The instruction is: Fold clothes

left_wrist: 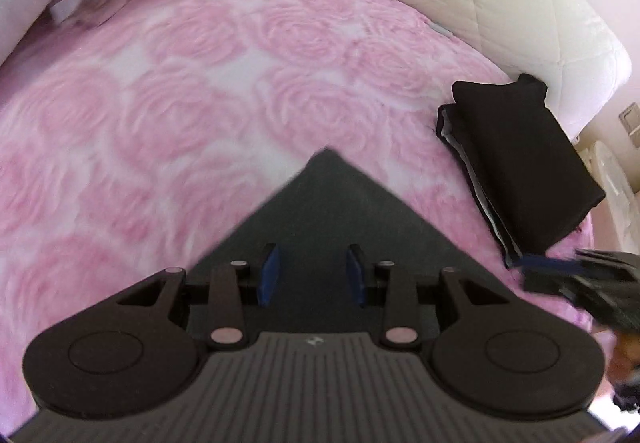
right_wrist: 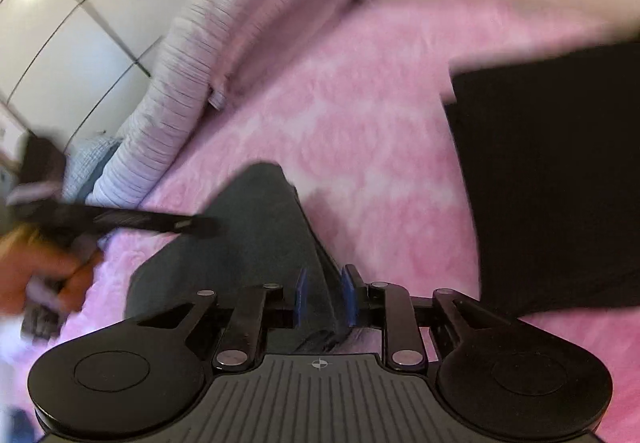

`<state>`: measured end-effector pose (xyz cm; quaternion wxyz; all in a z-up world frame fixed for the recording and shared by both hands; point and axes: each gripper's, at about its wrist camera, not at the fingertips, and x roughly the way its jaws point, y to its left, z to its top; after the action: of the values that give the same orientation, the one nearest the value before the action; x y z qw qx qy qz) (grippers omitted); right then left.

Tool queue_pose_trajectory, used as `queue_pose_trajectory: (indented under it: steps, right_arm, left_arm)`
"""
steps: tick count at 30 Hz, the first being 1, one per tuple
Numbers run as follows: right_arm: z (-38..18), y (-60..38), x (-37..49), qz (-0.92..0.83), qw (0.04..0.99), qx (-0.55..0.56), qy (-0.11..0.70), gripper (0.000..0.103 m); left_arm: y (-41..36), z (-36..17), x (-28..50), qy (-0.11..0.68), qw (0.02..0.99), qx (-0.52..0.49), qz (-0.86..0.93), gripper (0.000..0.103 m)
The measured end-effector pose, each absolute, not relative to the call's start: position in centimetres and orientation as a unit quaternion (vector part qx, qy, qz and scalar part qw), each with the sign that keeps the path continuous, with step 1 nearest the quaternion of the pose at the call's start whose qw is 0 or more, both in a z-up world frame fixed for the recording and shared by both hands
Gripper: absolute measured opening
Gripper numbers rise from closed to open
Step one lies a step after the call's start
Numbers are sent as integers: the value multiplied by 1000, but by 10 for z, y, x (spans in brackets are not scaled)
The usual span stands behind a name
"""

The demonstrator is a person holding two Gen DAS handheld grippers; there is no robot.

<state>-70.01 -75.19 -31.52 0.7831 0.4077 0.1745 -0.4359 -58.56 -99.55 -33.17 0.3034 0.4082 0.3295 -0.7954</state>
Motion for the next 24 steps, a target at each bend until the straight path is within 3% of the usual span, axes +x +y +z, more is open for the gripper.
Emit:
queue_pose_trajectory:
  steps: [4,8,12,19,21,24]
  right_arm:
    - [-311,-740,-673,-399,829,333,204,24]
    - [-346,-747,-646,-385,828,291,287,24]
    - [-347,-737,-645,-390,827,258,310,20]
    - [-356,-749,-664,-387,813,317,298,12]
    - [-351,-753,-672,-391,801,349,289,7]
    - [-335,-750,-677,-397,789,367,291,8]
  left_arm:
    - [-1009,-353,-601,315,312,435,-783,33]
    - [-1010,-358,-605,303,312,446,-782,34]
    - [-1015,-357,-607,306,306,454,-779,34]
    - [-1003,-329,-579,320,316,432,-782,29]
    - [-991,-314,-553,327,332,424,-776,32]
    - [-966,-298,-502,341,377,421,-752,39]
